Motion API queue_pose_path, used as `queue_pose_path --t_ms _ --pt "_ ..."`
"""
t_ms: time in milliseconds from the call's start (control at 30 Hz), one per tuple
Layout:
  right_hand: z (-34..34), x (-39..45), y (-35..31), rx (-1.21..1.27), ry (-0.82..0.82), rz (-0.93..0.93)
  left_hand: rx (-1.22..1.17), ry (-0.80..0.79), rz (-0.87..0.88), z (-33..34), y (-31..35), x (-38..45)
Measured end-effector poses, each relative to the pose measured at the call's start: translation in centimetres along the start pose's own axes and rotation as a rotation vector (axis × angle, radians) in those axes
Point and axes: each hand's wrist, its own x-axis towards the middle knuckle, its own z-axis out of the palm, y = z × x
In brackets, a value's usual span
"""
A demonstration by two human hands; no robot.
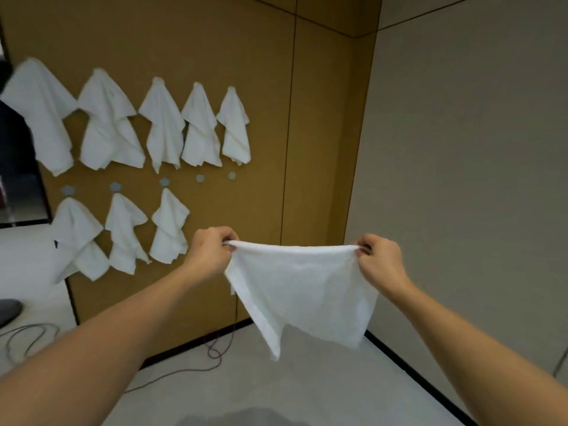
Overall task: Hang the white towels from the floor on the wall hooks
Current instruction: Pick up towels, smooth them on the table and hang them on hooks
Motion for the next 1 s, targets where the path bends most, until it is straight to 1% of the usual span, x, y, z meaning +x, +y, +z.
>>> queue_pose_path --t_ms 100,233,400,533,600,667,733,767,800,900,1000 --pt "5.3 5.2 -0.1 0.050 -0.052 -0.037 0.077 0.017 -0.067 1.0 -3.0 3.5" --pt "12.1 12.4 -0.3 0.121 -0.191 -0.094 0.144 0.056 -0.157 2.4 -6.5 9.2" --pt "19.5 22.5 -0.5 0.264 -0.301 -0.173 0.094 0.203 -0.308 3.4 -8.3 17.3" --pt "23.5 29.9 -1.1 0.448 -0.393 -0.242 -0.022 0.345 -0.415 3.6 -9.2 23.2" --pt "25.6 32.7 -1.3 0.516 -0.481 -0.262 -0.070 0.309 -0.411 3.9 -10.3 25.5" --pt "28.0 35.1 -1.3 0.511 -0.565 -0.245 -0.115 0.171 -0.401 4.2 -12.0 27.6" --pt "30.7 37.5 -1.2 0.483 -0.617 -0.245 -0.153 0.031 -0.451 4.9 -13.9 29.7" --pt "32.1 38.7 -1.1 0.473 -0.633 -0.246 -0.128 -0.003 -0.476 5.3 -14.9 30.9" --pt "33.5 39.9 -1.2 0.468 -0.639 -0.243 -0.078 -0.004 -0.494 5.8 -16.0 32.2" --pt "37.7 43.3 -2.0 0.477 -0.603 -0.244 0.036 0.078 -0.494 7.2 -19.1 36.3" --pt "42.7 46.7 -3.2 0.374 -0.499 -0.326 0.197 0.105 -0.367 8.7 -21.4 40.3"
